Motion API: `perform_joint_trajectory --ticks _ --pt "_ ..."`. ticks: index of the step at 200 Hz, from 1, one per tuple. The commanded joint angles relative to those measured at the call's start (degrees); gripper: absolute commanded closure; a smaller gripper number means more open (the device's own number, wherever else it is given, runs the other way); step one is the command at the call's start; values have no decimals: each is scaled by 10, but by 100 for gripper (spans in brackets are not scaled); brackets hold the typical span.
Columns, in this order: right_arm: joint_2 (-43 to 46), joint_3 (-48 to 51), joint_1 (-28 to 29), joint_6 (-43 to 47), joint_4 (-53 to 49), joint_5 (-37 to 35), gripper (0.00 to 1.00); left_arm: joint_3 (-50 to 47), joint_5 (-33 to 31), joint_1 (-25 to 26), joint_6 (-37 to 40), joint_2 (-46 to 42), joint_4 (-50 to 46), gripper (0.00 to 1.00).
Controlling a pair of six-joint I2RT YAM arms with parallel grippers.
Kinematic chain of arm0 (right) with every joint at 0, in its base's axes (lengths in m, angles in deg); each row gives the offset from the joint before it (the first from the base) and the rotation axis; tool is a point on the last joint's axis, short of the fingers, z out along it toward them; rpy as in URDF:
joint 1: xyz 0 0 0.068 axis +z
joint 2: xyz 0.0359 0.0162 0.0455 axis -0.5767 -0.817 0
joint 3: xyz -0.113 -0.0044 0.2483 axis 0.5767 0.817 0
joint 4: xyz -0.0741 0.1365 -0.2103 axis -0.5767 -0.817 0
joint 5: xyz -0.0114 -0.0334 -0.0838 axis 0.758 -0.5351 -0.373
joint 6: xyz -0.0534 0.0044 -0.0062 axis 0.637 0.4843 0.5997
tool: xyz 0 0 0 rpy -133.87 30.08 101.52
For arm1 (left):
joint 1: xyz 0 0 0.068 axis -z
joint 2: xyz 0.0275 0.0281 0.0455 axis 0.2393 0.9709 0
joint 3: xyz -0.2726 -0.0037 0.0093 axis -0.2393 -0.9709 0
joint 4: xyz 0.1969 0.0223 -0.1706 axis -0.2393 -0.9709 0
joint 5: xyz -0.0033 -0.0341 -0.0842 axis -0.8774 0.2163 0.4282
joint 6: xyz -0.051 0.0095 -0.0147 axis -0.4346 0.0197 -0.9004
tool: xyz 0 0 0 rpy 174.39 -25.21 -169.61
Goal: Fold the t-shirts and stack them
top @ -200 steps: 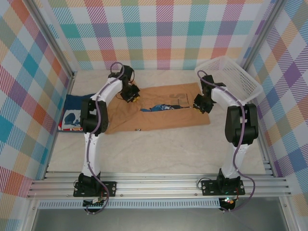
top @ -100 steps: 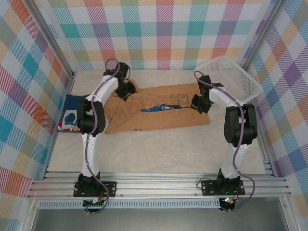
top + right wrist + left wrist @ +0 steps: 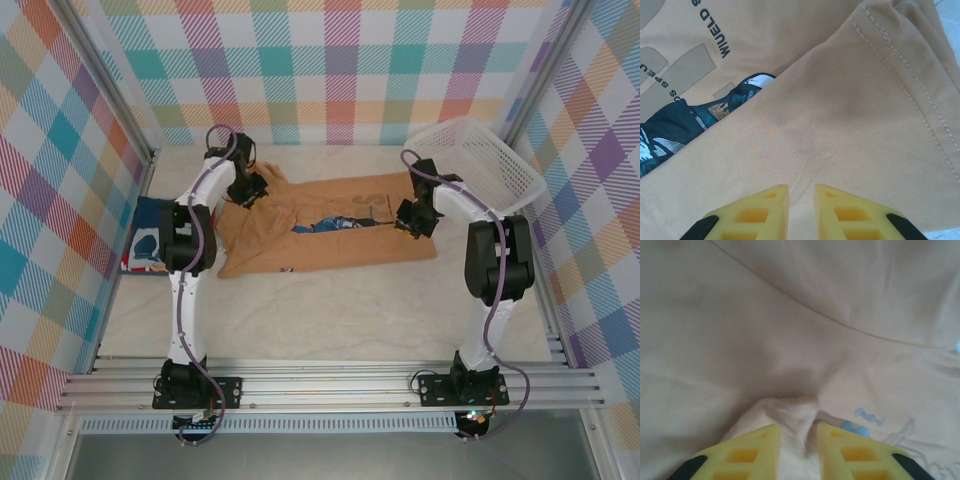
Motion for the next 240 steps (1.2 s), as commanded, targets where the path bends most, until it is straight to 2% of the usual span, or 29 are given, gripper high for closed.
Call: perform_joint_trajectory --ticks 1,30,46,73,96,136,153,178,199,224,240 --pt "-3 7 -4 12 -3 -10 80 20 -12 3 8 12 -14 65" --pt "-7 5 -5 13 -4 -8 80 16 -8 3 8 20 9 65" --pt "-6 6 -5 14 -5 -8 80 27 -17 3 7 27 2 69" --pt "-6 10 -5 16 -10 -15 80 41 -62 3 6 27 -21 83" --pt "-10 16 -5 18 -11 -18 80 50 -66 1 9 29 -30 95" --pt "-25 23 -6 18 -17 -22 80 57 -68 1 11 18 -28 97" --pt "-26 25 -6 18 -16 -22 80 65 -68 1 8 20 -40 91" --pt "-20 22 -6 23 -19 -24 80 71 -95 2 7 13 -70 67" --pt "-1 19 -6 30 -24 -30 80 36 -137 4 5 -43 -74 51" --pt "34 30 -10 31 -32 -37 79 -92 -135 3 -9 -158 -58 49" --pt "62 59 -17 22 -30 -35 79 -223 -125 4 -14 -249 -41 50"
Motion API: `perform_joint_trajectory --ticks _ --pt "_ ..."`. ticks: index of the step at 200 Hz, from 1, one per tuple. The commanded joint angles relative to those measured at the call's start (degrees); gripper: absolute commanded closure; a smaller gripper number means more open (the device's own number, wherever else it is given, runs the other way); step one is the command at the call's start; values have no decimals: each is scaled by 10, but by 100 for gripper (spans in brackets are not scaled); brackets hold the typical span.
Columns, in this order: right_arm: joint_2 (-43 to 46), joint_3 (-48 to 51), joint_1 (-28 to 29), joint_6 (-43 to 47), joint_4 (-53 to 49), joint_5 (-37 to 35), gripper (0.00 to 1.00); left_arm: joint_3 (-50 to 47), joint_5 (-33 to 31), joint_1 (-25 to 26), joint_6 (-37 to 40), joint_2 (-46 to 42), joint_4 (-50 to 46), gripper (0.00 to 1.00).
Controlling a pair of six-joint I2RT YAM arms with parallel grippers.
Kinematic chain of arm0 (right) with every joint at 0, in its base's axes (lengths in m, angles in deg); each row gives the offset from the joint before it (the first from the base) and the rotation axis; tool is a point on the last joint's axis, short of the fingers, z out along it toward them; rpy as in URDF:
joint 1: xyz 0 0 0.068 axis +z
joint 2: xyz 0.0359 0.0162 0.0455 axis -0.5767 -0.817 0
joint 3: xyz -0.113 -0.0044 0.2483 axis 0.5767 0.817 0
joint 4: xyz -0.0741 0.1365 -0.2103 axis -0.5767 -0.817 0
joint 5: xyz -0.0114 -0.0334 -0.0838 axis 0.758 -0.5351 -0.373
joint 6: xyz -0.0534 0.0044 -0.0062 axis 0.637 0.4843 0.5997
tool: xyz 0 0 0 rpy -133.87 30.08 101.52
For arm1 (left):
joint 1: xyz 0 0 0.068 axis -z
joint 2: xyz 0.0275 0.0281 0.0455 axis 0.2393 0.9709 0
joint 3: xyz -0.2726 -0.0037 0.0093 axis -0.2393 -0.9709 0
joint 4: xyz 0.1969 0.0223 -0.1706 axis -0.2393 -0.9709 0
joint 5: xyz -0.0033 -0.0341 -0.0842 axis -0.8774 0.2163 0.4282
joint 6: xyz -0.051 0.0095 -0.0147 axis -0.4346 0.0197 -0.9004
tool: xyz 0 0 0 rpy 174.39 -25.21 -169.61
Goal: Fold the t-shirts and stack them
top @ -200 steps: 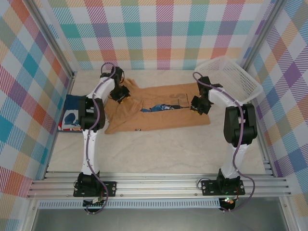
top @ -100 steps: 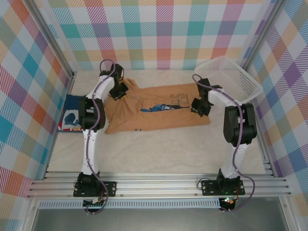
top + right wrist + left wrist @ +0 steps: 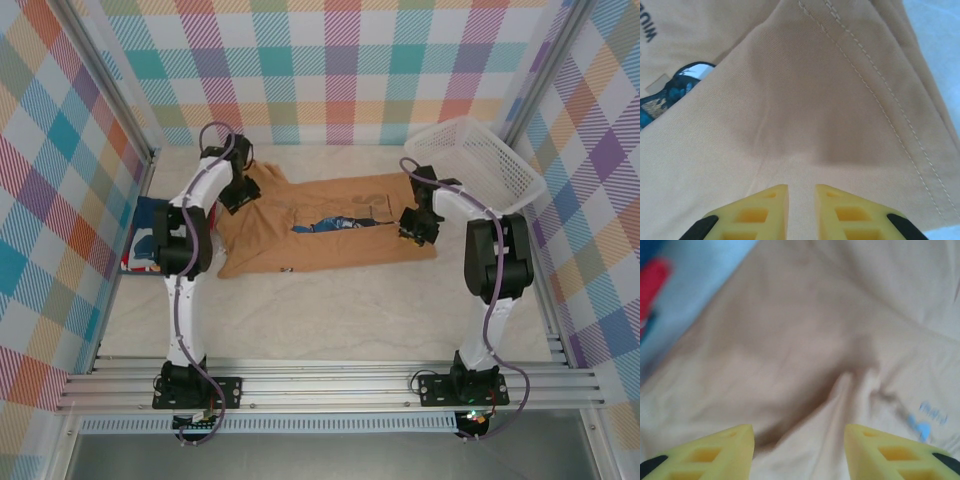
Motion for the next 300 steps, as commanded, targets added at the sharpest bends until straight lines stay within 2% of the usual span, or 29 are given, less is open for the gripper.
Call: perform_joint_trajectory --ticks 1,19,34,56,72,87,103,117,140,165,200,211,238,258,271,300 --pt "62 36 -12 -1 -18 -6 79 -140 -6 4 -14 -157 -5 50" --pt "93 73 -24 -9 -11 6 78 -276 12 -4 -5 -245 22 53" --pt "106 93 -30 -7 -9 14 78 -362 48 -20 12 -284 51 55" --pt "103 106 -32 1 -8 26 77 -430 68 -43 23 -300 85 58" --pt "91 104 -32 4 -8 29 76 -463 114 -55 23 -304 134 56" --pt "82 97 -32 5 -8 27 76 -464 115 -53 28 -295 134 56" --pt "72 87 -32 8 -9 26 76 -460 68 -56 32 -289 123 58" --pt "67 78 -32 10 -8 27 76 -456 52 -70 28 -287 144 61" --pt "61 68 -32 13 -10 27 76 -430 59 -80 30 -268 184 61" --pt "58 60 -31 12 -12 30 77 -384 74 -80 37 -205 162 63" --pt "58 57 -31 11 -13 30 77 -367 87 -79 42 -180 170 64" --pt "57 59 -31 11 -13 30 77 -358 89 -78 45 -170 155 68" --pt "59 61 -32 9 -11 30 77 -358 38 -73 59 -173 118 74" --pt "58 60 -32 9 -10 32 77 -383 54 -73 54 -193 154 93" --pt "56 59 -31 9 -10 34 77 -393 72 -73 52 -208 185 100" --pt "55 60 -31 10 -11 33 77 -400 78 -78 65 -238 207 100"
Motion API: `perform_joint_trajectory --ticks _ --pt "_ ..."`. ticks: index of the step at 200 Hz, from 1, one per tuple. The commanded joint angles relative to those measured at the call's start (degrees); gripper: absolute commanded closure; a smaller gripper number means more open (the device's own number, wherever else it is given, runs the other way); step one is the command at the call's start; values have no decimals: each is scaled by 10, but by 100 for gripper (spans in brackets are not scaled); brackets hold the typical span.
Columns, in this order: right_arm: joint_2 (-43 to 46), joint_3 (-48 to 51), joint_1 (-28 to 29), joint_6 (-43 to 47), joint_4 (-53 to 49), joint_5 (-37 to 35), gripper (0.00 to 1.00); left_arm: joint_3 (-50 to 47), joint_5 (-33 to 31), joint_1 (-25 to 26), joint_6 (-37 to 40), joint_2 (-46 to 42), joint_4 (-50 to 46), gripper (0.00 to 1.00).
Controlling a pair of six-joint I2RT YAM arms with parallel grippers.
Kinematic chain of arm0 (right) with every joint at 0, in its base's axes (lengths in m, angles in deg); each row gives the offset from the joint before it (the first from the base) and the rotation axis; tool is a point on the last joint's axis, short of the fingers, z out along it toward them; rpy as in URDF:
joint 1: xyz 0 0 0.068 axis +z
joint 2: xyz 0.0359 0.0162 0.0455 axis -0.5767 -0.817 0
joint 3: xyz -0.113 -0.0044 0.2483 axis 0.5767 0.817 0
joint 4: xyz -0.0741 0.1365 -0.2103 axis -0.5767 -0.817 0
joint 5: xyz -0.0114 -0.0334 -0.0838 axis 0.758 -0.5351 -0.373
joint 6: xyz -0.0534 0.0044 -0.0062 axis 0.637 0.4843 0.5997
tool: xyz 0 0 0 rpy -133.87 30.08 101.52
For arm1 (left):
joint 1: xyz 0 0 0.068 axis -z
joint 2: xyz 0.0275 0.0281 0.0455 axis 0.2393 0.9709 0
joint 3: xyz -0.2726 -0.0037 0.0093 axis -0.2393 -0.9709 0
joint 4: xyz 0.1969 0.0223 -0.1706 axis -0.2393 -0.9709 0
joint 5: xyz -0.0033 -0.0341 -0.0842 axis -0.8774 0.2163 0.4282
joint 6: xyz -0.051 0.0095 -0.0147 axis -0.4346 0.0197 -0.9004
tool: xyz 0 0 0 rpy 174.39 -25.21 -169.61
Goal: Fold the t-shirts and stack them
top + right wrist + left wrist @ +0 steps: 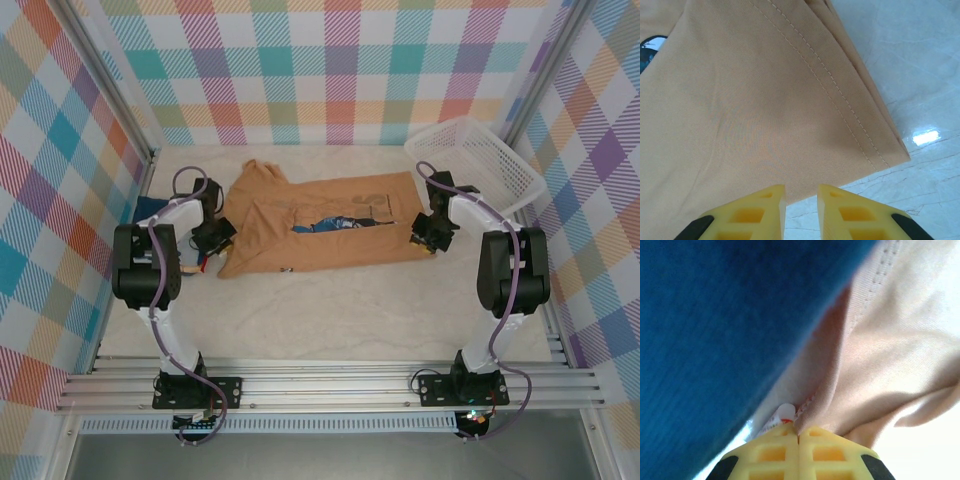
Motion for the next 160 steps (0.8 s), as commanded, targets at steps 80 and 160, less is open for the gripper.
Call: perform_joint_trajectory --ticks 80,160 --pt "-15 -13 3 10 -17 10 77 4 -97 -16 72 -33 -40 94" --pt "-15 -10 5 8 -12 14 77 6 -55 -2 51 -108 -55 67"
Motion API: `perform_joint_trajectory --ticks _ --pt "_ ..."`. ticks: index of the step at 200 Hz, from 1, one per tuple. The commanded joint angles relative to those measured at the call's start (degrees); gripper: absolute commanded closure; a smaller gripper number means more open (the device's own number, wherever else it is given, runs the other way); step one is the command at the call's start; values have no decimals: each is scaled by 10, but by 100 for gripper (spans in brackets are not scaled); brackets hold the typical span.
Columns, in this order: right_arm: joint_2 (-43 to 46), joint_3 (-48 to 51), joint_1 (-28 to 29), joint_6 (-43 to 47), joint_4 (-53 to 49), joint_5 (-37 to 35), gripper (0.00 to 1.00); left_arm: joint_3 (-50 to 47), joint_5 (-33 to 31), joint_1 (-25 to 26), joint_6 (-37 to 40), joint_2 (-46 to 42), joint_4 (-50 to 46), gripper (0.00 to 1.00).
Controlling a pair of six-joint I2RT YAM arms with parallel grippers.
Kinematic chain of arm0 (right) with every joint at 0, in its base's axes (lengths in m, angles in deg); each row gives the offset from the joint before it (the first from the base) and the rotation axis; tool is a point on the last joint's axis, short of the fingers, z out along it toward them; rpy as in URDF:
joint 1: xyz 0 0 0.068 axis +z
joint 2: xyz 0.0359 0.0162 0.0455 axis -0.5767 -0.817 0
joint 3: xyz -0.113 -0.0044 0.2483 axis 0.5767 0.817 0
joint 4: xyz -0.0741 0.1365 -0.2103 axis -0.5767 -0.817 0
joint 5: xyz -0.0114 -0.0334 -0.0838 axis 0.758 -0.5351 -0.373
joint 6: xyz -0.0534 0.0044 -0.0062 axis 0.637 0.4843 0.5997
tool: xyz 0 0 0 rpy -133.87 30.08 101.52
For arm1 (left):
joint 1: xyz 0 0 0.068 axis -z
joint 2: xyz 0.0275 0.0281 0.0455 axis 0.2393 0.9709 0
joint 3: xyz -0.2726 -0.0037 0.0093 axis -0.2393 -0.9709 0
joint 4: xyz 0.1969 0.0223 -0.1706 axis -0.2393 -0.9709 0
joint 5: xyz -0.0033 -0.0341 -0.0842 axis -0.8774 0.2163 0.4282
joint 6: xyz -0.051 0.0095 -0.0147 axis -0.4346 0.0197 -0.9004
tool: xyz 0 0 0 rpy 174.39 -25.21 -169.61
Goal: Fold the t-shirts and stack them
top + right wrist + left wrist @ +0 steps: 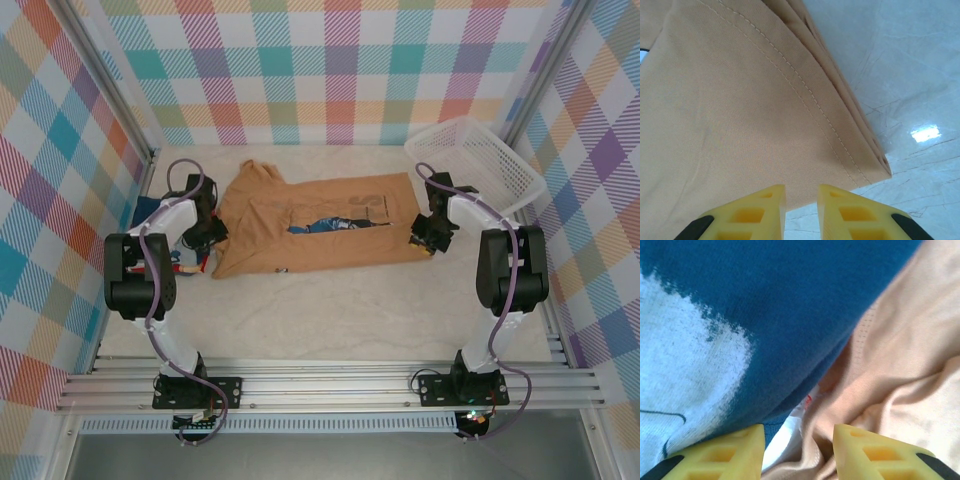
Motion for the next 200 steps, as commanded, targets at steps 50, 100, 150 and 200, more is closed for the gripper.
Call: perform_joint_trajectory --ticks 50,100,150,200 --pt "-20 -10 9 10 -1 19 77 -99 80 48 -106 -155 -47 69" --pt "-58 -12 6 4 -24 -19 79 -112 94 96 -131 -96 -23 70" --pt "-54 23 -9 -16 -54 -62 81 -94 75 97 -120 -79 -31 70" --pt "-11 72 -37 -23 -73 -84 81 -113 50 98 -114 -94 -35 70"
